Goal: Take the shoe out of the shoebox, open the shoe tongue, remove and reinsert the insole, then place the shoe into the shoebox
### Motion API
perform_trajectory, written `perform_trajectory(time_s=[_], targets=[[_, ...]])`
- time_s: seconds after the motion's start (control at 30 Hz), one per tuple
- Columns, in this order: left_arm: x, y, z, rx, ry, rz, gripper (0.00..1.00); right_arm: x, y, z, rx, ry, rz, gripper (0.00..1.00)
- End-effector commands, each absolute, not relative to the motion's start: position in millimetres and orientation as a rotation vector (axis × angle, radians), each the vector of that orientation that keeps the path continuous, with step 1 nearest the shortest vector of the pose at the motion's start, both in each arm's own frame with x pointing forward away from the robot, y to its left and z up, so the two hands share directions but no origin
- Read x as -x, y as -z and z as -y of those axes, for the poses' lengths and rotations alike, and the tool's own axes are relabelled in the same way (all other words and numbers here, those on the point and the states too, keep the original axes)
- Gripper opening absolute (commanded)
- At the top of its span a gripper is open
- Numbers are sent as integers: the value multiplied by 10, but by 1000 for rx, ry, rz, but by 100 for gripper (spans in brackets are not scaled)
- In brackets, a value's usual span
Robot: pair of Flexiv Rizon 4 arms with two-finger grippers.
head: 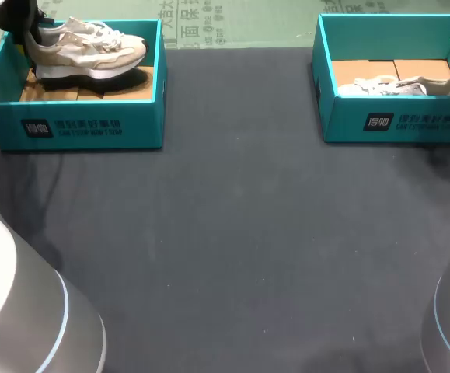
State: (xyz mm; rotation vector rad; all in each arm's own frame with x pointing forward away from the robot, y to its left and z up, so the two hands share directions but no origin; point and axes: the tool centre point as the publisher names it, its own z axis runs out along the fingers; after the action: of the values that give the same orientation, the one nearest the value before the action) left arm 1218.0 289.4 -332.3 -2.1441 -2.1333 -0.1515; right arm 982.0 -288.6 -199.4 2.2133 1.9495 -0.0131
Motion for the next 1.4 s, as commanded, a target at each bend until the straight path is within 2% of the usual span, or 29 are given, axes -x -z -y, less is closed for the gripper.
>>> perform_trajectory(time_s=[0.03,0.63,1.4], targets=[[-12164,3065,-2872,2141,135,2124,0,-9811,1992,2887,-2213,13,-1948,100],[-11840,2022,-2854,2140,319,2208,0,-9811,1992,2887,-2213,13,-1948,100],[-10429,1076,-2742,2092,497,2292,0,-9811,1992,2887,-2213,13,-1948,100]])
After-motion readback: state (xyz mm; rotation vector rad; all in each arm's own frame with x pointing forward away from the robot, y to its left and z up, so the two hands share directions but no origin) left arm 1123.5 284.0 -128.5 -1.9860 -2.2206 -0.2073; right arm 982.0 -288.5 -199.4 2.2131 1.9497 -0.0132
